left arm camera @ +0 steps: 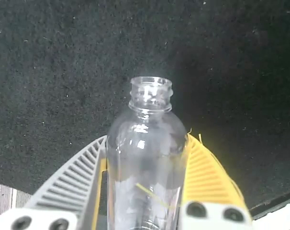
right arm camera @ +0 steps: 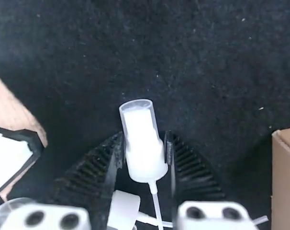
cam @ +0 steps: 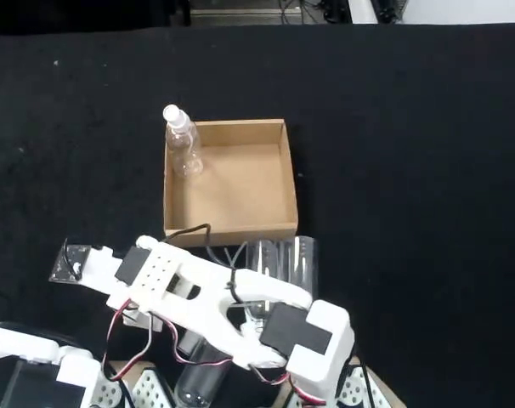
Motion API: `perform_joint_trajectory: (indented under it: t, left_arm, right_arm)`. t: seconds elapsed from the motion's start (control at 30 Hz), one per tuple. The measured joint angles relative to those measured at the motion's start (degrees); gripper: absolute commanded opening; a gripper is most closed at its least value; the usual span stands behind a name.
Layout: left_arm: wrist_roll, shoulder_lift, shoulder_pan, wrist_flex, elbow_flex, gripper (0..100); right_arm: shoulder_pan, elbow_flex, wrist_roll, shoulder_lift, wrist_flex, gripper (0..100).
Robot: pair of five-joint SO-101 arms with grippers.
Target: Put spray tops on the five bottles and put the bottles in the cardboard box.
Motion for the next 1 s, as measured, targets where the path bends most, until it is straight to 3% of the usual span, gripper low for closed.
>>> perform_joint_trajectory:
  t: [0.4, 0.57, 0.87, 1.0]
  left_arm:
    - [0.0, 0.0, 0.0, 0.0, 0.0, 4]
    - [0.0, 0.0, 0.0, 0.0, 0.0, 4]
    - [0.0, 0.0, 0.0, 0.0, 0.0, 4]
    - [0.0, 0.0, 0.0, 0.0, 0.0, 4]
  right_arm:
    - [-0.2, 0.1, 4.8, 0.0, 1.8, 12.3]
    - [-0.2, 1.9, 6.4, 0.0, 1.8, 20.5]
    - [-0.6, 2.6, 6.4, 0.0, 1.8, 17.0]
    - [-0.3, 3.3, 7.8, -0.1, 1.8, 4.7]
